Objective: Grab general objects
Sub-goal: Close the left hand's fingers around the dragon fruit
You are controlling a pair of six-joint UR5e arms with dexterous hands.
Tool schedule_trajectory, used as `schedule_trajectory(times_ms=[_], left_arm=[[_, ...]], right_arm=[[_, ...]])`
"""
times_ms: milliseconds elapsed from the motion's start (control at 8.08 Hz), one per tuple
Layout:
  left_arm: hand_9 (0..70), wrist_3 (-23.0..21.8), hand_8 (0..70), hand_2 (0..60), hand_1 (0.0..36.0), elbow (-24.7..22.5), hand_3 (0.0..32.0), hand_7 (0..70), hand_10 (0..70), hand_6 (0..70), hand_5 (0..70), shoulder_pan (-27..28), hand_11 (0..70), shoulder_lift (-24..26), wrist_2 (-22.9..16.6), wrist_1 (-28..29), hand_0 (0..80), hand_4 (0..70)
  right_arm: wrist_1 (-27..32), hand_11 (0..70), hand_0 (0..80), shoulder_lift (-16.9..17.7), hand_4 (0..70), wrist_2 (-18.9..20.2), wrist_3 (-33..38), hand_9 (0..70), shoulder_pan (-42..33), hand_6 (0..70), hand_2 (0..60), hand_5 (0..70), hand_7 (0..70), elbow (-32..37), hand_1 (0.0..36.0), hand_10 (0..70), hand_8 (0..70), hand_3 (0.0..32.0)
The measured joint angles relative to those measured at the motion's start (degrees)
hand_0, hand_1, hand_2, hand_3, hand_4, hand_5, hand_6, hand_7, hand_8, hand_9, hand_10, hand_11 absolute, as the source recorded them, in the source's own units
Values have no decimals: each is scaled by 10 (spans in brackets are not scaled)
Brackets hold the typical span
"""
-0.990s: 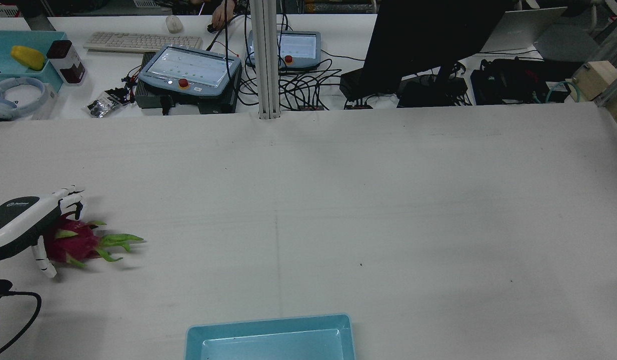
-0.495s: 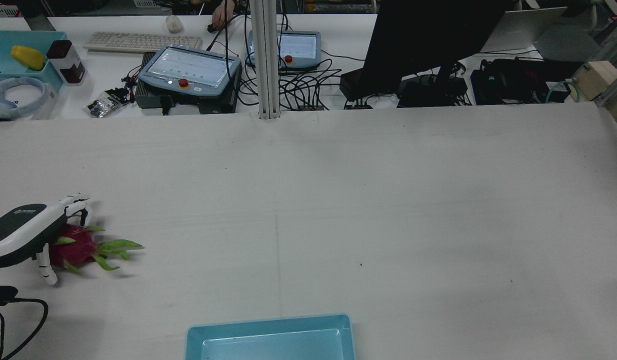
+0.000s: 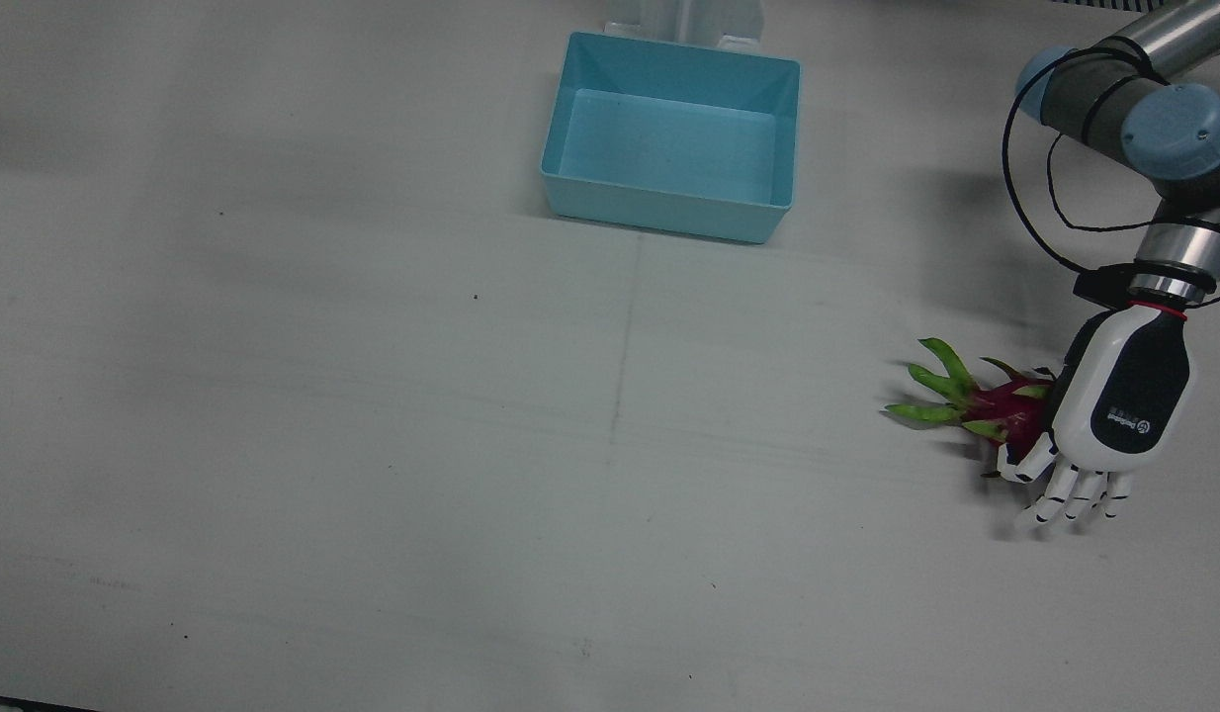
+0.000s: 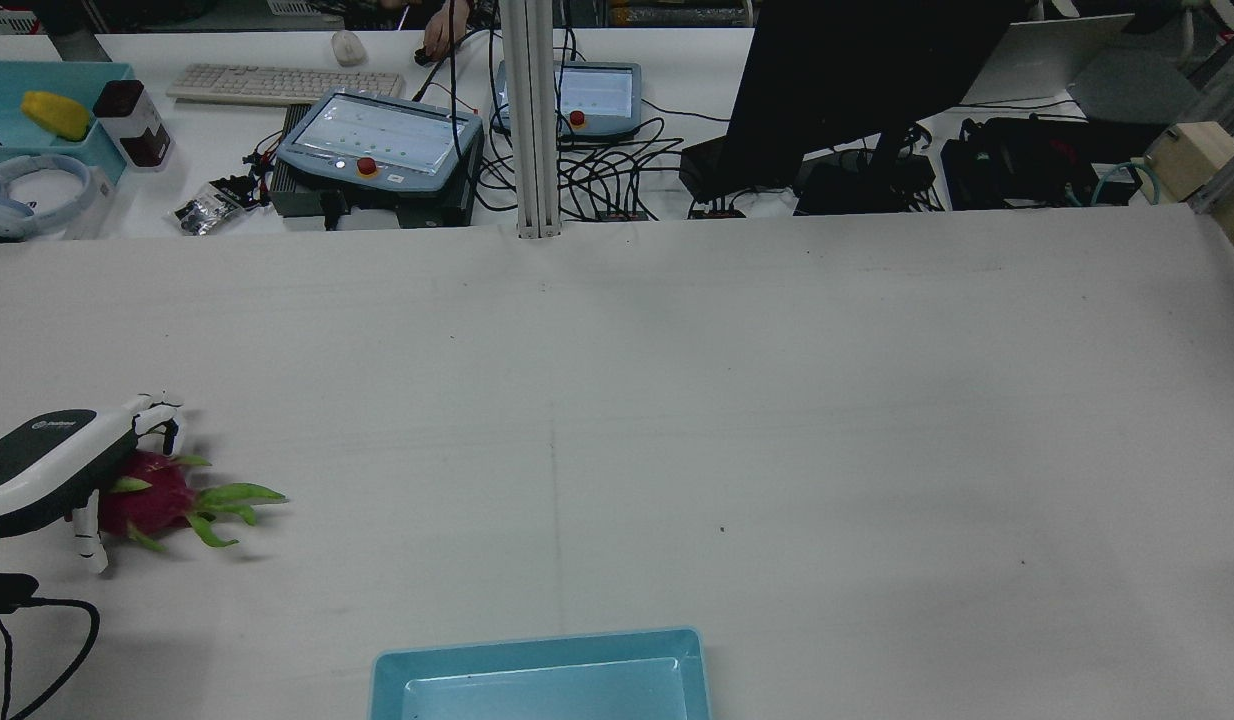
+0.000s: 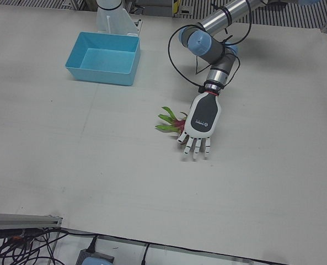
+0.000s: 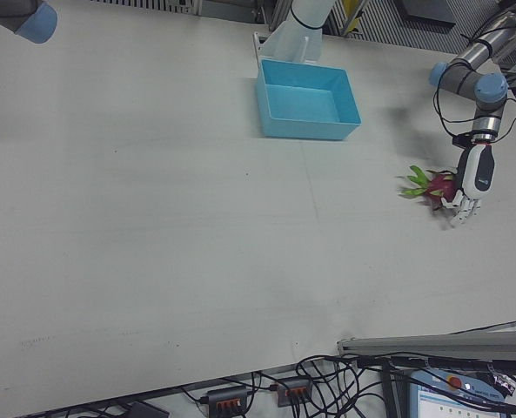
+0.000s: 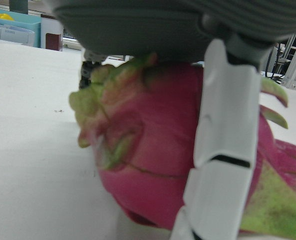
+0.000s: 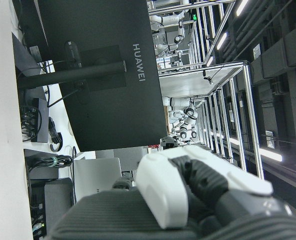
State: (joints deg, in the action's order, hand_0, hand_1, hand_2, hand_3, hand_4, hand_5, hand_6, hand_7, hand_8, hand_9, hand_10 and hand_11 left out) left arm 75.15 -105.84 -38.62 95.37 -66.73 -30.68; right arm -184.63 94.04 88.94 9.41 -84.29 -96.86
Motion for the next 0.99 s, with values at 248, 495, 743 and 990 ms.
schedule_trajectory(times_ms=[248, 495, 743, 990], left_arm=[[262, 0, 291, 600, 360, -1, 84, 455, 208, 172, 700, 1, 335, 1, 6, -2, 630, 11], [382, 1, 383, 600, 360, 3, 0, 623, 241, 329, 700, 1, 378, 1, 11, -4, 597, 101], [531, 2, 492, 600, 360, 6, 0, 700, 348, 474, 700, 2, 523, 7, 12, -9, 800, 136], [700, 3, 613, 600, 360, 9, 0, 700, 465, 589, 700, 2, 684, 15, 12, -16, 800, 147]], right_arm=[[0, 0, 0, 0, 0, 0, 0, 0, 0, 0, 0, 0, 0, 0, 0, 0, 0, 0], [0, 0, 0, 0, 0, 0, 0, 0, 0, 0, 0, 0, 0, 0, 0, 0, 0, 0], [0, 0, 0, 0, 0, 0, 0, 0, 0, 0, 0, 0, 0, 0, 0, 0, 0, 0], [0, 0, 0, 0, 0, 0, 0, 0, 0, 0, 0, 0, 0, 0, 0, 0, 0, 0]])
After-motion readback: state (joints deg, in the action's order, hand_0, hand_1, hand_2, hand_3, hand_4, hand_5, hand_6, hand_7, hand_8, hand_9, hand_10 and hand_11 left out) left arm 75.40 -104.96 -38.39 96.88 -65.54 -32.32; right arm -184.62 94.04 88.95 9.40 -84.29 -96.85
